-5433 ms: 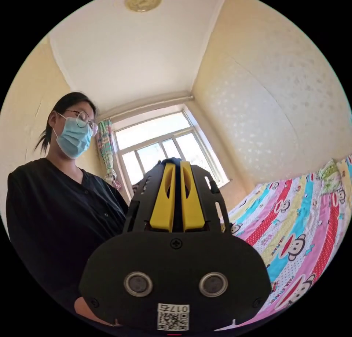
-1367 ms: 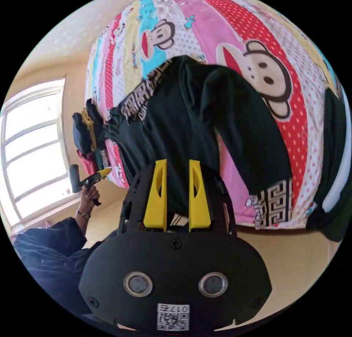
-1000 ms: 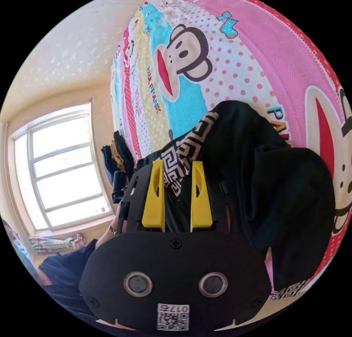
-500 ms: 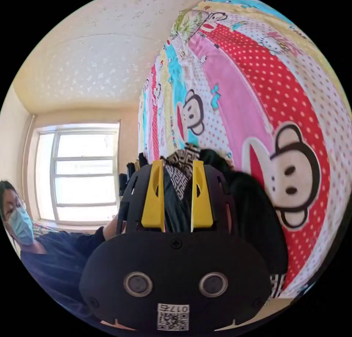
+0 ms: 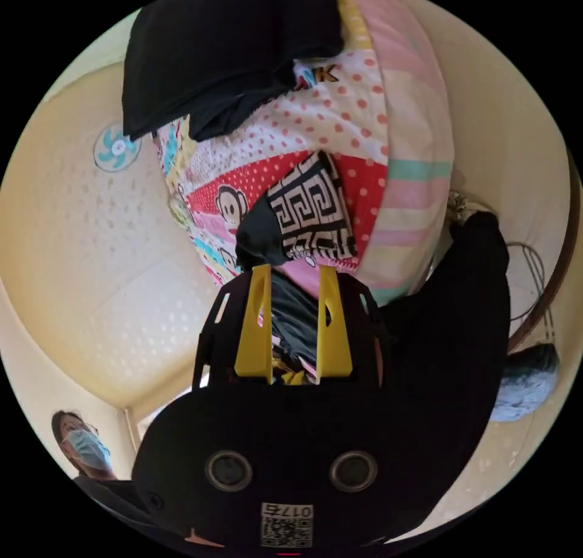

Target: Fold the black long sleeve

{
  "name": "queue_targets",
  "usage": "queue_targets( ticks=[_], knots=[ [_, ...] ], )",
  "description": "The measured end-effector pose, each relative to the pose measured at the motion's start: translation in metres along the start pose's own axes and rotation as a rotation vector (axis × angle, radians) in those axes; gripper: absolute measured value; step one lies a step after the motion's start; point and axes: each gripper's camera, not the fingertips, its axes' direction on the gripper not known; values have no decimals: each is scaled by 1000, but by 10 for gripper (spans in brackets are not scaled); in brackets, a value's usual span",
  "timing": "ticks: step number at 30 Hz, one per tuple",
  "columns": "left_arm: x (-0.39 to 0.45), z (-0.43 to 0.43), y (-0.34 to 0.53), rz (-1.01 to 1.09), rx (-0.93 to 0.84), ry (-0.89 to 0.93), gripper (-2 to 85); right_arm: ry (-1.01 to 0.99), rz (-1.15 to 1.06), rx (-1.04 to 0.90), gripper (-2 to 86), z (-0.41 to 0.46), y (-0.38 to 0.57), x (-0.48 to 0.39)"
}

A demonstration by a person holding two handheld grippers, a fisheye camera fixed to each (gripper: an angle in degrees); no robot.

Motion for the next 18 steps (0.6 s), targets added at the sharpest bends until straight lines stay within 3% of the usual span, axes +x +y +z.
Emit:
queue_targets(
  ticks=[4, 7, 9, 14, 18],
  knots=[
    [23, -24, -5, 33, 25, -34, 88, -212, 277, 155, 91, 36, -1, 54],
    [29, -44, 0, 31, 62, -23, 85, -228, 390, 240, 40, 35, 16, 68],
    [27, -57, 7, 24, 91, -13, 84, -242, 319, 245, 28, 23, 21, 57],
    [-6, -87, 39, -52, 173, 26, 81, -180, -118, 205, 17, -27, 28, -35],
    [-55, -122, 84, -164, 379, 169, 83, -127, -359, 204, 16, -31, 11, -112]
  ],
)
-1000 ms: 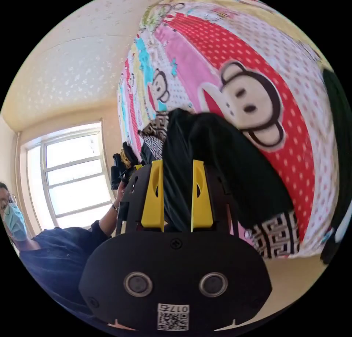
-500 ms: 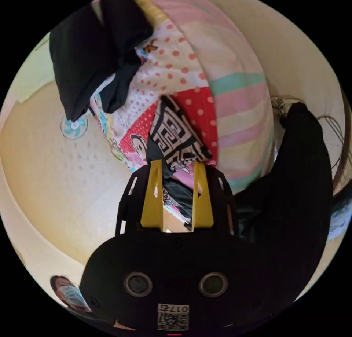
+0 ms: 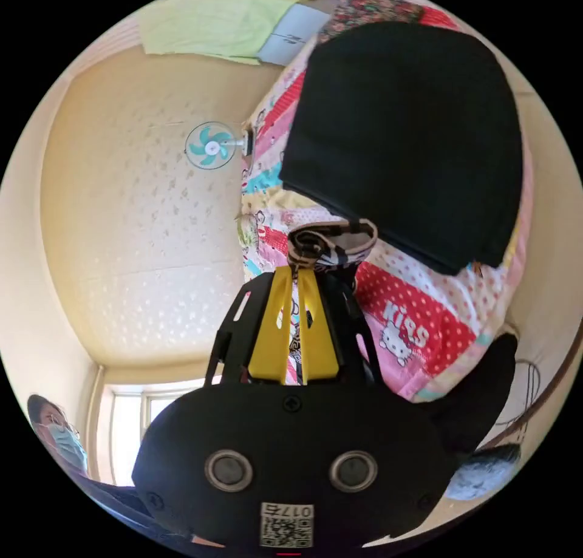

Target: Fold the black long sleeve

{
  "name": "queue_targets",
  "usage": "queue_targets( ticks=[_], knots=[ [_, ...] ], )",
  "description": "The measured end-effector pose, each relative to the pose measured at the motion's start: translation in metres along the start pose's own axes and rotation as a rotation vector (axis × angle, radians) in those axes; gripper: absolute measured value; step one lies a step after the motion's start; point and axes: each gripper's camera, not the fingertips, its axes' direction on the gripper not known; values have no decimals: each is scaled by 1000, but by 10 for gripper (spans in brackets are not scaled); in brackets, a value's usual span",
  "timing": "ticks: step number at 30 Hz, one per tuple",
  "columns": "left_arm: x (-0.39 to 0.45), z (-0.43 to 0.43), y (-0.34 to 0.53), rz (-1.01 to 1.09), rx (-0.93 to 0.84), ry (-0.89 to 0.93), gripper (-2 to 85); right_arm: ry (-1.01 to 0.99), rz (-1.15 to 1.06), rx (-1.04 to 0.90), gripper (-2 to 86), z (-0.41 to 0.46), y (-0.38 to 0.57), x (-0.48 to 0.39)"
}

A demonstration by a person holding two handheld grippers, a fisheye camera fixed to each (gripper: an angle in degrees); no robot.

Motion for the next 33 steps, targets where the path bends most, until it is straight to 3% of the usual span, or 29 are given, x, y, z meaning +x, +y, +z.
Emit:
queue_targets(
  ticks=[6, 11, 16, 20, 24, 27, 33],
  knots=[
    [-85, -73, 52, -217, 328, 214, 84, -50, -387, -175, 19, 107, 8, -129],
    [-151, -101, 106, -391, 565, 398, 84, -112, -645, -516, 23, 251, 151, -196],
    [-193, -104, 135, -481, 653, 480, 90, -45, -755, -858, 33, 375, 320, -168],
    [-206, -104, 125, -501, 634, 503, 103, 315, -708, -1168, 53, 447, 435, -79],
    [-219, -118, 90, -472, 626, 533, 109, 295, -654, -1168, 45, 421, 459, -45],
    [-227, -120, 48, -455, 548, 524, 116, 401, -627, -1150, 39, 389, 450, -21],
    [-251, -110, -21, -552, 484, 473, 126, 507, -480, -930, 31, 302, 412, 4]
  ],
)
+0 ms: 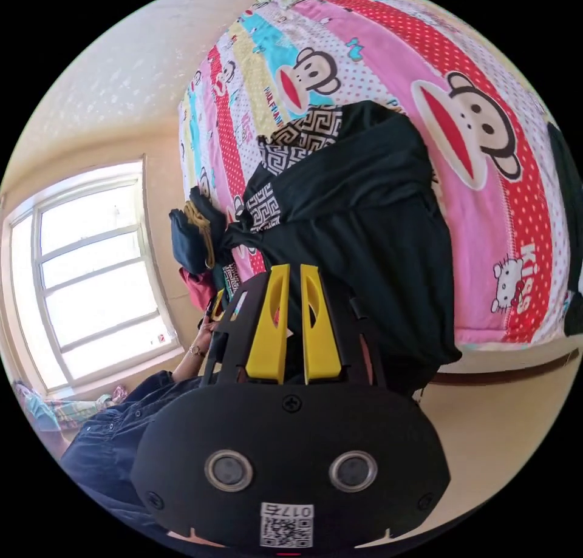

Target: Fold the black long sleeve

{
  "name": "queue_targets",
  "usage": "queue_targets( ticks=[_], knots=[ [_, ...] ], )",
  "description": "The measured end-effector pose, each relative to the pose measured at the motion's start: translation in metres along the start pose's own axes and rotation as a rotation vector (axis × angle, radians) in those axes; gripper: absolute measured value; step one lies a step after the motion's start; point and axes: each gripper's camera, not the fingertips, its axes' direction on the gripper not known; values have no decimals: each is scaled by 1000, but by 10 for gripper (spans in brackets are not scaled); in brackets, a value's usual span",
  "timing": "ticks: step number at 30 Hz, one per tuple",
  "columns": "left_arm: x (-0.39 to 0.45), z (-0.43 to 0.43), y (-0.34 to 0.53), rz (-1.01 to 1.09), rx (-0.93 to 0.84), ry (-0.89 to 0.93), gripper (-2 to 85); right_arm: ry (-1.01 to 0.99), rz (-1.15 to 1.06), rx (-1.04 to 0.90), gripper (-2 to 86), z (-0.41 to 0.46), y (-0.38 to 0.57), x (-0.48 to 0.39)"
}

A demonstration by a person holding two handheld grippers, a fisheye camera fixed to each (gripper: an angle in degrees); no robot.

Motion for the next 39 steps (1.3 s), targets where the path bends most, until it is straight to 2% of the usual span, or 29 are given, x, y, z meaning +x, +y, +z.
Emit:
queue_targets(
  ticks=[4, 9, 13, 17, 24, 27, 32, 34, 39],
  knots=[
    [-17, 24, -30, -62, -72, 55, 91, -13, 72, 106, 28, -16, 44, 2],
    [-42, 26, -39, -106, -128, 42, 50, 12, 68, 100, 27, 7, 69, -16],
    [-40, 8, -30, 43, -162, 16, 17, -25, -19, 43, 27, 40, 66, -42],
    [-24, -26, -4, 216, -156, -21, 6, 39, -159, -58, 26, 64, 52, -77],
    [28, -122, 44, 483, 51, 78, 0, 108, -267, -118, 16, 68, 29, -96],
    [63, -133, 59, 601, 52, 94, -1, 96, -219, -127, 10, 57, 19, -79],
    [139, -88, 114, 833, -61, 152, -2, -2, -178, -82, 6, -8, 26, -25],
    [176, -34, 155, 954, -158, 102, -3, -17, -157, -56, 5, -35, 32, 3],
    [209, 109, 239, 1065, -383, -8, 0, -128, -47, 32, 4, -102, 56, 91]
  ],
)
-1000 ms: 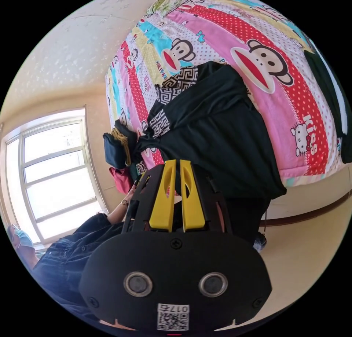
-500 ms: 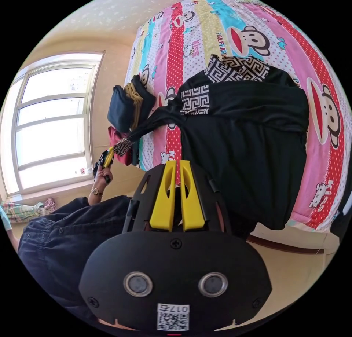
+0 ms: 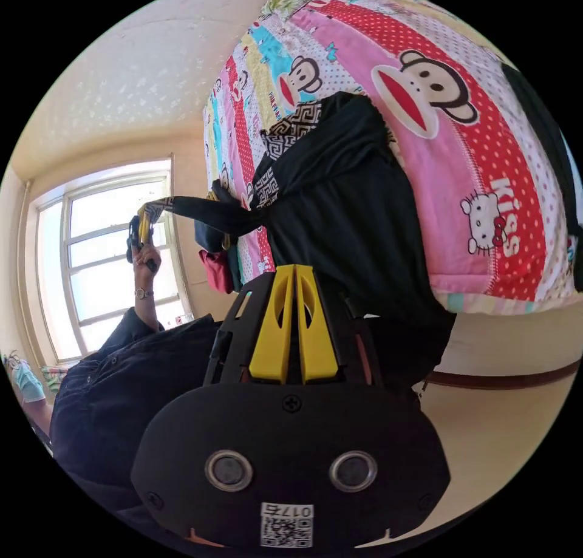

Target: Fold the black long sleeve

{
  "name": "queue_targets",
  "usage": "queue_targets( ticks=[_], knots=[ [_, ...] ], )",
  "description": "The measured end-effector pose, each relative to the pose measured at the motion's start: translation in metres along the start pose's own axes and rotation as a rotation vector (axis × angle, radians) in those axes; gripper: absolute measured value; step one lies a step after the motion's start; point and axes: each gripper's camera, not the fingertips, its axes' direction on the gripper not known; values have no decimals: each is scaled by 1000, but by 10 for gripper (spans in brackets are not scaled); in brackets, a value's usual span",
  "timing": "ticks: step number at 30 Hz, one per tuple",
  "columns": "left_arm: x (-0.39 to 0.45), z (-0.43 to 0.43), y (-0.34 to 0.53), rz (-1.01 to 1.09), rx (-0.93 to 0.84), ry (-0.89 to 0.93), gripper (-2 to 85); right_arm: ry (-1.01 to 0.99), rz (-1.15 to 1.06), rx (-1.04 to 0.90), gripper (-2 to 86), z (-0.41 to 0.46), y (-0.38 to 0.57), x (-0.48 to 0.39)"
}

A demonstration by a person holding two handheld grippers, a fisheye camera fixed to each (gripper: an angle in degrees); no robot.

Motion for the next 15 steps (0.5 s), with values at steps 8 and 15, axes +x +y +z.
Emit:
queue_targets(
  ticks=[8, 15],
  knots=[
    [8, 261, 26, -56, -275, -133, 62, -211, 213, 117, 8, -92, 54, 111],
    [-35, 332, 94, -245, -403, -92, 112, -126, 265, -74, 18, -107, 45, 157]
  ],
)
